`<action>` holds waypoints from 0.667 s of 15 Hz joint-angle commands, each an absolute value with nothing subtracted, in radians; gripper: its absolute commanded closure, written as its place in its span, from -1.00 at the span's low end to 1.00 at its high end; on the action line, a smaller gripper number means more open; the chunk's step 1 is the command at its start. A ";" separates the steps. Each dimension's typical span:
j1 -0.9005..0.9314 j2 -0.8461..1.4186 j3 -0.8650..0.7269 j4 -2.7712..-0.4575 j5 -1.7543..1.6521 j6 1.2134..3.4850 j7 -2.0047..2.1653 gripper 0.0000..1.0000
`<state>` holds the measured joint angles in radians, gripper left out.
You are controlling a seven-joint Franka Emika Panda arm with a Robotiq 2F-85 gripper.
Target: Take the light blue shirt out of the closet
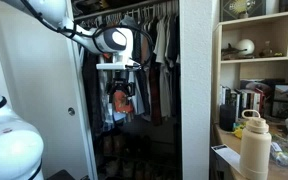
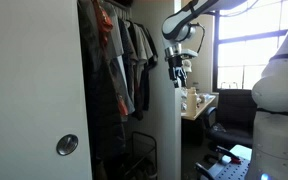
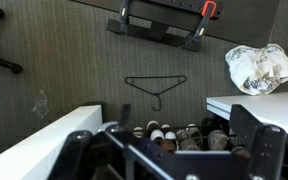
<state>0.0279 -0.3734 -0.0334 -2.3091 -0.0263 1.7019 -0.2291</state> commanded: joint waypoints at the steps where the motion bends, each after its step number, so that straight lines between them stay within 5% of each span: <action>1: 0.028 -0.373 -0.033 -2.308 -0.026 1.700 -0.229 -1.00; 10: 0.043 -0.381 -0.003 -2.256 -0.045 1.687 -0.204 -1.00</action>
<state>0.0302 -0.3731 -0.0306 -2.3029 -0.0266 1.7030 -0.2292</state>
